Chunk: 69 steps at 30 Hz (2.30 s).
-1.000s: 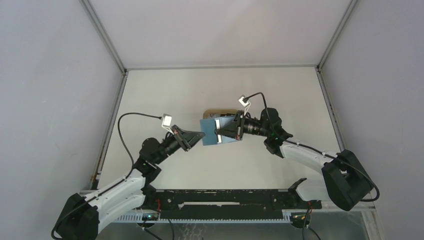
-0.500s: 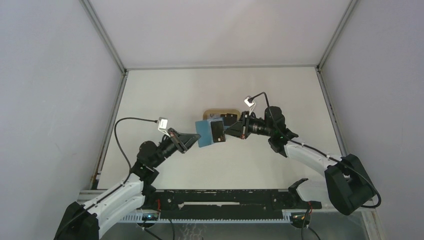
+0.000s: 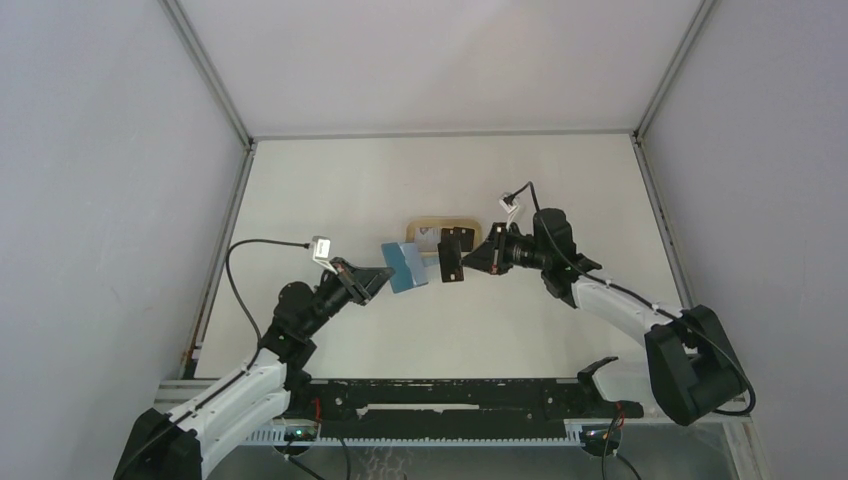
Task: Take the credit cards out of the card holder
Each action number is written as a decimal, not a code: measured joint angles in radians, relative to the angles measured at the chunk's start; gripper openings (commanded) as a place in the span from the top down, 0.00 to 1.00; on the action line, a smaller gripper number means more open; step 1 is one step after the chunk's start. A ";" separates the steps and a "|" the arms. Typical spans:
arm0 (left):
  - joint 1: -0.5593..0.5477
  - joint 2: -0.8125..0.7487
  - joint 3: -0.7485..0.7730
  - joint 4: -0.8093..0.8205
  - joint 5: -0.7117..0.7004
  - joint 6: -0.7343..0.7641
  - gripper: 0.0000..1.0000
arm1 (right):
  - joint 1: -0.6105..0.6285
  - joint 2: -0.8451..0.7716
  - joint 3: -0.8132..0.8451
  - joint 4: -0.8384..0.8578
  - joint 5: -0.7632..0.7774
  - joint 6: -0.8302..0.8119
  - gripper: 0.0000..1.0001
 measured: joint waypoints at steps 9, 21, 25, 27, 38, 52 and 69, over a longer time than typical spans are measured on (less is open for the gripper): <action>0.002 0.024 -0.026 0.060 0.035 -0.040 1.00 | -0.075 0.208 0.208 -0.103 0.102 0.004 1.00; 0.002 0.084 -0.048 0.166 0.138 -0.071 1.00 | -0.126 0.499 0.393 -0.157 0.177 0.051 1.00; 0.002 0.095 -0.048 0.183 0.155 -0.074 1.00 | -0.125 0.543 0.404 -0.169 0.186 0.055 1.00; 0.002 0.109 -0.049 0.200 0.162 -0.075 1.00 | -0.125 0.563 0.415 -0.179 0.187 0.057 1.00; 0.002 0.237 -0.049 0.302 0.203 -0.101 1.00 | -0.124 0.591 0.436 -0.220 0.198 0.052 1.00; 0.002 0.366 -0.048 0.460 0.253 -0.155 1.00 | -0.121 0.546 0.436 -0.317 0.214 0.024 0.97; 0.002 0.452 -0.062 0.451 0.230 -0.143 1.00 | -0.082 0.306 0.437 -0.431 0.354 -0.053 0.32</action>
